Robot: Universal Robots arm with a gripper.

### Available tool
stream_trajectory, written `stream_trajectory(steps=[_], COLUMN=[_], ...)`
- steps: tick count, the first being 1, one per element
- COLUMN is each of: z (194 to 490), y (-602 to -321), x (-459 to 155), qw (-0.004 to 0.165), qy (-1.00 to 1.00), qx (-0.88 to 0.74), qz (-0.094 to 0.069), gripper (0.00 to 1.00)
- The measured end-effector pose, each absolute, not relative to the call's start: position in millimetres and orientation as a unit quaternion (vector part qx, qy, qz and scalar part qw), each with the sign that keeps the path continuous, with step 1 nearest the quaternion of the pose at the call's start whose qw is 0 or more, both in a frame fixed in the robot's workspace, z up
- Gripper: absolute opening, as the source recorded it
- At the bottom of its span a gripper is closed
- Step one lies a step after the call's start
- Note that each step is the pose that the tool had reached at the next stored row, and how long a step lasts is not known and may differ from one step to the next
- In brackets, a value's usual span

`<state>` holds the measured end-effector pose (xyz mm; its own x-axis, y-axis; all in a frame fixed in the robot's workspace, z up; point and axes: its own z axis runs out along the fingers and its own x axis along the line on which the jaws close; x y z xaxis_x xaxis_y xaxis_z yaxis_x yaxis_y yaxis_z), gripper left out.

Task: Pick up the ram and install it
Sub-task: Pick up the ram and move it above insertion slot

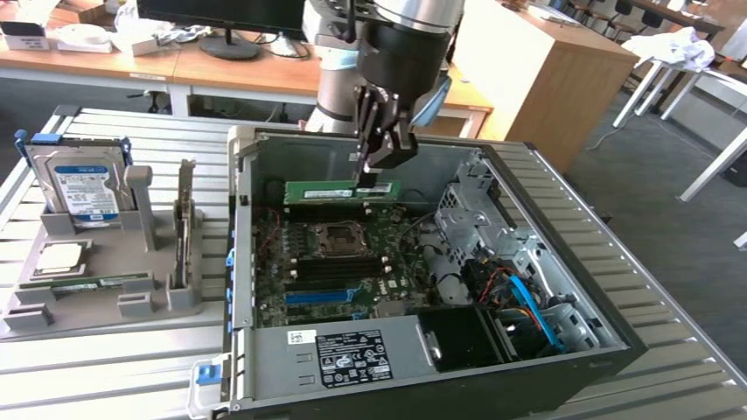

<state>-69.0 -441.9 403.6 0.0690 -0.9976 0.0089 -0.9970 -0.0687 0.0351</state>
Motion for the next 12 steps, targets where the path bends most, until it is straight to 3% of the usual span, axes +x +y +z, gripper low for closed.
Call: stream_trajectory(steps=[12], z=[403.6], y=[-443.1], x=[-48.1], qw=[0.016], qy=[-0.682], qx=[0.731], qz=[-0.009], gripper=[0.12])
